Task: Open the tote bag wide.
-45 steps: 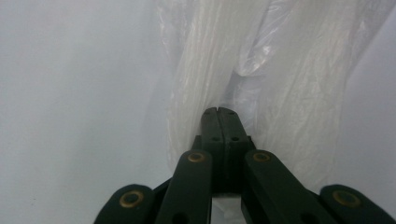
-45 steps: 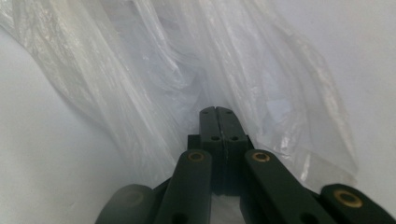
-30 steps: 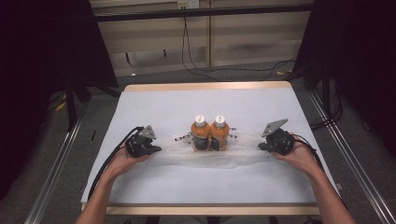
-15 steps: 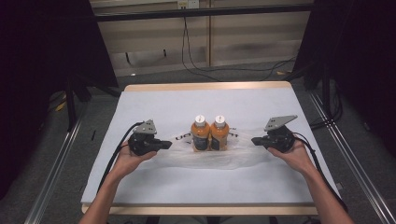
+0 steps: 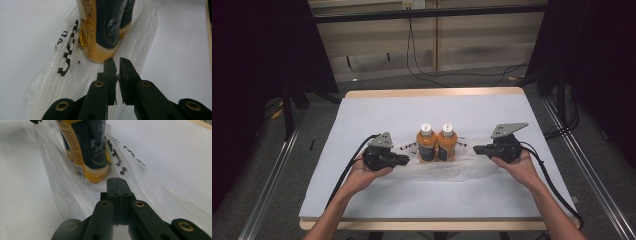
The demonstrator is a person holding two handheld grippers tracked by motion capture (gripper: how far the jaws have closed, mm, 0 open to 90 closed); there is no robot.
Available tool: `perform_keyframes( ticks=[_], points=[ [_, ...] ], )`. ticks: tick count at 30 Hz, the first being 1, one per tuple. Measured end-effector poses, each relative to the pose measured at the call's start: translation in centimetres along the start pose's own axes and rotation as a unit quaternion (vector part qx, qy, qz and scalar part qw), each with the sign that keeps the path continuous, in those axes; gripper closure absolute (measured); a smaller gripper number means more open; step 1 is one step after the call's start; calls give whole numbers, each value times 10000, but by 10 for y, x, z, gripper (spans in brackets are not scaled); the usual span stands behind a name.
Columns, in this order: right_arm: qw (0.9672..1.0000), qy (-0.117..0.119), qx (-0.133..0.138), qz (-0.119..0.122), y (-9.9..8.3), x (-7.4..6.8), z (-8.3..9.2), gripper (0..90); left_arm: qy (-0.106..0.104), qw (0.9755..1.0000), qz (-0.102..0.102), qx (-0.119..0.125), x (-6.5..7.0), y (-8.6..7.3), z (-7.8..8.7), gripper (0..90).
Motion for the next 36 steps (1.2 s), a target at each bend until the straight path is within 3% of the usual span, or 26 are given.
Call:
perform_keyframes(
  ticks=[7,8,13,18,23,31,36],
  points=[
    [9998,124,101,-106,4,-5,-5,900,-13,10000,-6,97,5,4,-8,672],
    [9998,137,103,-133,4,-5,-5,900,-76,9998,34,189,8,6,-10,658],
    [9993,237,190,-201,7,-9,-6,900,-115,9997,116,191,15,11,-18,530],
    [9993,274,209,-150,11,-12,-6,821,-93,9993,151,327,19,20,-21,451],
    [9993,263,251,-134,18,-12,-8,769,-221,9989,-118,397,30,31,-28,587],
    [9993,271,214,-161,28,-6,-16,890,-330,9974,-244,599,38,50,-44,899],
    [9992,392,78,0,43,-8,-25,900,-290,9980,-219,517,34,54,-59,900]
  ],
)
Point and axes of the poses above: each handheld gripper's, and its own axes: z roughly backward along the jaws, y roughly out of its top, x roughly to its right, the point moved 10 cm from there along -z, roughly forward along the jaws, and after that the axes turned 4 degrees about -y, right-handed, at the moved point
